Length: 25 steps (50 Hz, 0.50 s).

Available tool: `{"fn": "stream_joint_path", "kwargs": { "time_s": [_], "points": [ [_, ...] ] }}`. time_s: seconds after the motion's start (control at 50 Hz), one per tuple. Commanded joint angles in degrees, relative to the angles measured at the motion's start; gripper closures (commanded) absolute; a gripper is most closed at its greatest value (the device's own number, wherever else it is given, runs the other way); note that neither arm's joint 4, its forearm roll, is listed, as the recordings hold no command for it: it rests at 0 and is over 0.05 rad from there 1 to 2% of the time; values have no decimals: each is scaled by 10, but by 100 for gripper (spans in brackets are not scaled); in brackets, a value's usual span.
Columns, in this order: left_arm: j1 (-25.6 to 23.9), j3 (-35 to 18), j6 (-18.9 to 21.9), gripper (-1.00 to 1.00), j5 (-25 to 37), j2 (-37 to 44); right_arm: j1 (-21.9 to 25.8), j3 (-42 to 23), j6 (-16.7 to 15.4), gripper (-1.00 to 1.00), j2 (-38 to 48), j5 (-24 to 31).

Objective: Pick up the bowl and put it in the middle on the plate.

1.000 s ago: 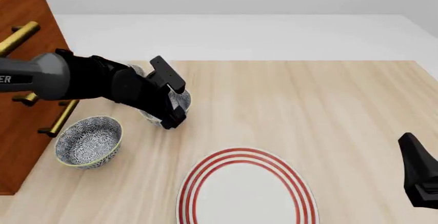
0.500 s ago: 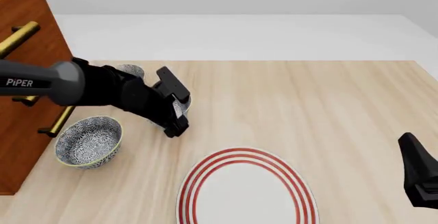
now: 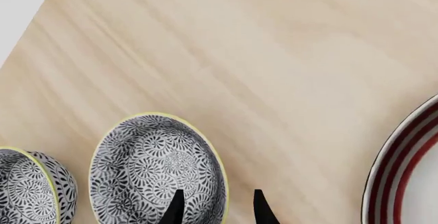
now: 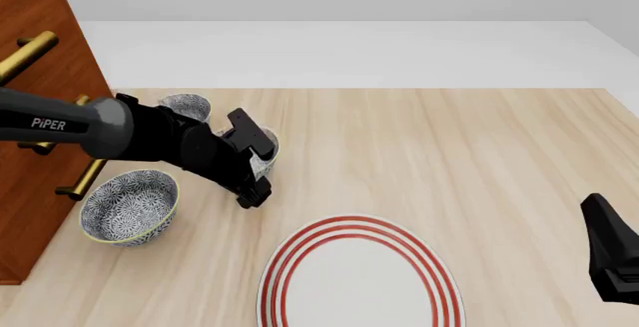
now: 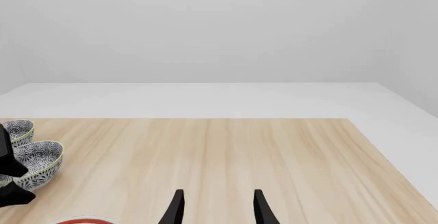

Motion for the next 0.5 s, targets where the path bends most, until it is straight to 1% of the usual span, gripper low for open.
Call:
{"fn": "stream_joint_path", "kwargs": {
  "time_s": [0.02, 0.2, 0.34, 0.36, 0.4, 0.5],
  "points": [
    [5, 1, 1, -100, -5, 12, 0, 1, 0, -100, 2, -3],
    [16, -1, 12, -100, -2, 10, 0, 0, 0, -100, 0, -1],
    [6, 4, 4, -100, -5, 15, 0, 0, 0, -100, -1, 1],
    [8, 5, 5, 100, -7, 13, 0, 1, 0, -100, 0, 0],
    [4, 5, -1, 100, -6, 12, 0, 1, 0, -100, 2, -3],
    [11, 8, 9, 100, -5, 3, 0, 1, 0, -100, 2, -3]
  ]
}}
